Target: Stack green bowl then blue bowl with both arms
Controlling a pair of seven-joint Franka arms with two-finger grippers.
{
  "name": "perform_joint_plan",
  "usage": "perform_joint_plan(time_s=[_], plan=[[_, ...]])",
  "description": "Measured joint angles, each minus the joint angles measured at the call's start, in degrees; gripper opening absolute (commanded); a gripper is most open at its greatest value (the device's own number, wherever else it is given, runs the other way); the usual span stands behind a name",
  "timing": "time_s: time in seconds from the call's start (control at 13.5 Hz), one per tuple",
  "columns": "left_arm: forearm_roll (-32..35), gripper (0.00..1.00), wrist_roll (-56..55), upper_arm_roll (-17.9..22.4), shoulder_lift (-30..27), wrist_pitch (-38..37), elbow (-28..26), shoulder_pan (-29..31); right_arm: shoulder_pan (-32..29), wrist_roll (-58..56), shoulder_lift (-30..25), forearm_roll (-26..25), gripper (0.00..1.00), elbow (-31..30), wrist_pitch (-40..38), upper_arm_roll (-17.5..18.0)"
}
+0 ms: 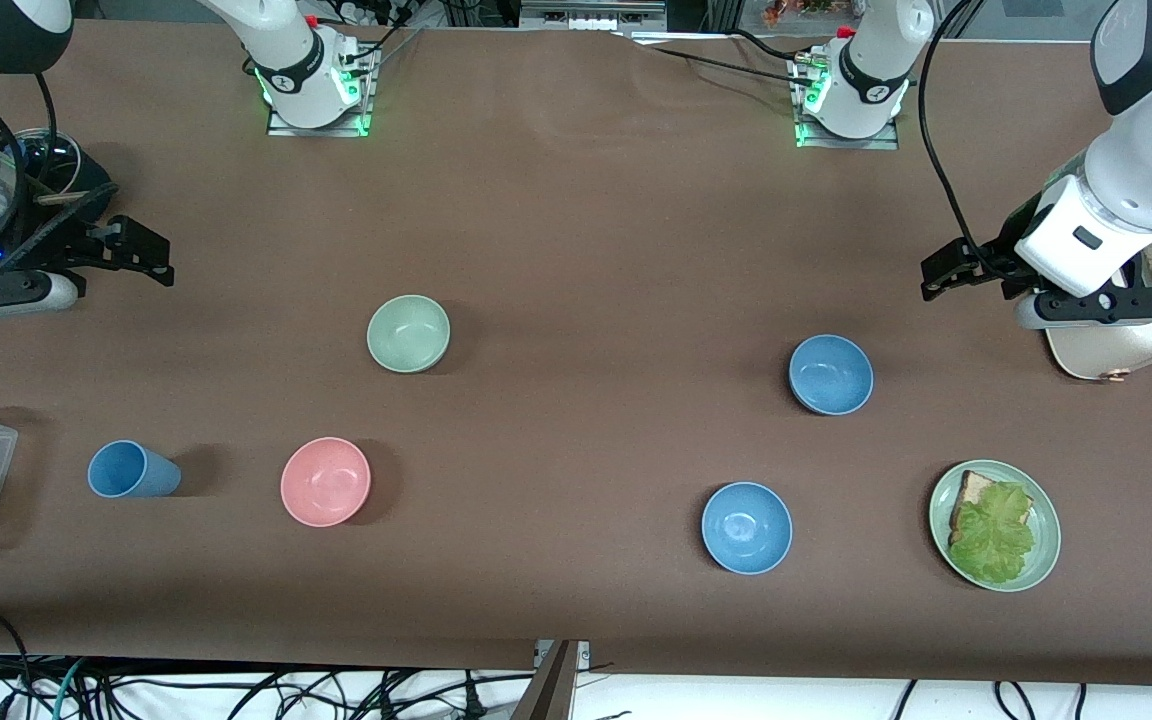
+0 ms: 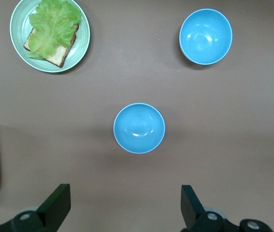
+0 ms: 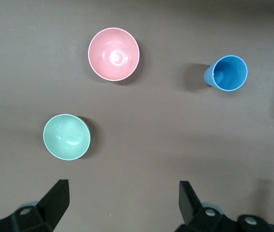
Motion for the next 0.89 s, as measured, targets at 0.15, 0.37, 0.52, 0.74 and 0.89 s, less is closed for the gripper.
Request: perform_joint_plan(time_s=[0.15, 0.37, 0.52, 0.74, 0.89], plan=[[0.00, 1.00, -0.13, 0.01, 0.02, 0.00, 0.00, 0.00, 0.00, -0.04, -0.09, 0.00, 1.00, 0.08, -0.65, 0.01], [0.00, 1.00, -0.18, 0.02, 0.04, 0.00, 0.00, 0.00, 0.00, -0.50, -0.15, 0.00, 1.00, 0.26, -0.76, 0.01], [0.00, 1.00, -0.18, 0.02, 0.05, 0.00, 0.00, 0.00, 0.00, -2.85, -0.14, 0.00, 1.00, 0.26, -0.76, 0.01], [0.00, 1.00, -0.18, 0.04, 0.05, 0.00, 0.00, 0.01, 0.00, -4.18, -0.02, 0.00, 1.00, 0.26, -1.05, 0.01], [0.04, 1.00, -0.18, 0.14, 0.05, 0.00, 0.00, 0.02, 0.03, -4.27, 0.01, 0.00, 1.00, 0.26, -1.11, 0.11]])
